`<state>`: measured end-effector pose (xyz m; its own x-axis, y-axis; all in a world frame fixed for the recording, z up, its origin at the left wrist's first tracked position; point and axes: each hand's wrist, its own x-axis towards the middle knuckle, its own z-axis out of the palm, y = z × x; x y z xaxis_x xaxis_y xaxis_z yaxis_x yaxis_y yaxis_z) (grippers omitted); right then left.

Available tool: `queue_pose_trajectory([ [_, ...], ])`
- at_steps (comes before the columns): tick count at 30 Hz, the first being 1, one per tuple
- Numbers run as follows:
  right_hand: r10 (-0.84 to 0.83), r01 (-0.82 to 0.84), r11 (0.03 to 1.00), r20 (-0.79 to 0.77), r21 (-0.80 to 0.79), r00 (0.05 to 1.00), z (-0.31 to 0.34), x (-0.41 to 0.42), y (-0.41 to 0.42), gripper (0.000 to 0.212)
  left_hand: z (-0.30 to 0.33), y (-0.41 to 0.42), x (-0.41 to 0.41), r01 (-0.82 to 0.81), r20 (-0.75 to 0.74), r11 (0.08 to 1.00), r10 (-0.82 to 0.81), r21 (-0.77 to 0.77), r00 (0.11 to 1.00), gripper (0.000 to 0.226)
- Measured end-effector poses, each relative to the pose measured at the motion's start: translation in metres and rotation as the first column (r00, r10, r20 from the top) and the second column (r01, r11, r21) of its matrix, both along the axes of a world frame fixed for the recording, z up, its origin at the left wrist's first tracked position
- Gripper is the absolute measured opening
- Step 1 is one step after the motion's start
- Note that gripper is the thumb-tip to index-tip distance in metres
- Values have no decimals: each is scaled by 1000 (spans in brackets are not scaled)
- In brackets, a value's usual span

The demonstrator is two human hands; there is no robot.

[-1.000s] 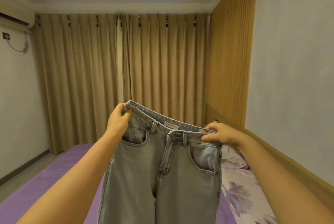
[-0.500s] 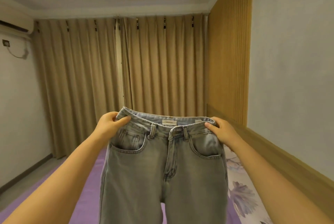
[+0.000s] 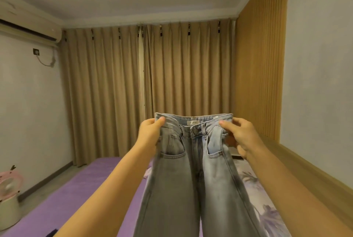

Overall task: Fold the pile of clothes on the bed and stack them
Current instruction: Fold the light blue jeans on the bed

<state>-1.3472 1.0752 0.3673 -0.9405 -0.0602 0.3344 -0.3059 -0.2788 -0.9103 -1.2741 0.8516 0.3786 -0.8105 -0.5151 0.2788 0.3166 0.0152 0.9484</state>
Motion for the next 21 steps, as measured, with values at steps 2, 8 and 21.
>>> queue_pose_trajectory([
  [2, -28, 29, 999, -96, 16, 995, 2, 14, -17, 24, 1, 22, 0, 51, -39, 997, -53, -62, 998, 21],
  [8, -60, 104, 987, -321, 124, 945, -2, 43, -43, 33, -1, 62, 1, 32, -171, 968, -76, -247, 982, 20],
  [21, 207, -79, 951, -426, 298, 881, -14, 49, -38, 37, 6, 73, -3, 116, -143, 989, -128, -90, 981, 23],
])
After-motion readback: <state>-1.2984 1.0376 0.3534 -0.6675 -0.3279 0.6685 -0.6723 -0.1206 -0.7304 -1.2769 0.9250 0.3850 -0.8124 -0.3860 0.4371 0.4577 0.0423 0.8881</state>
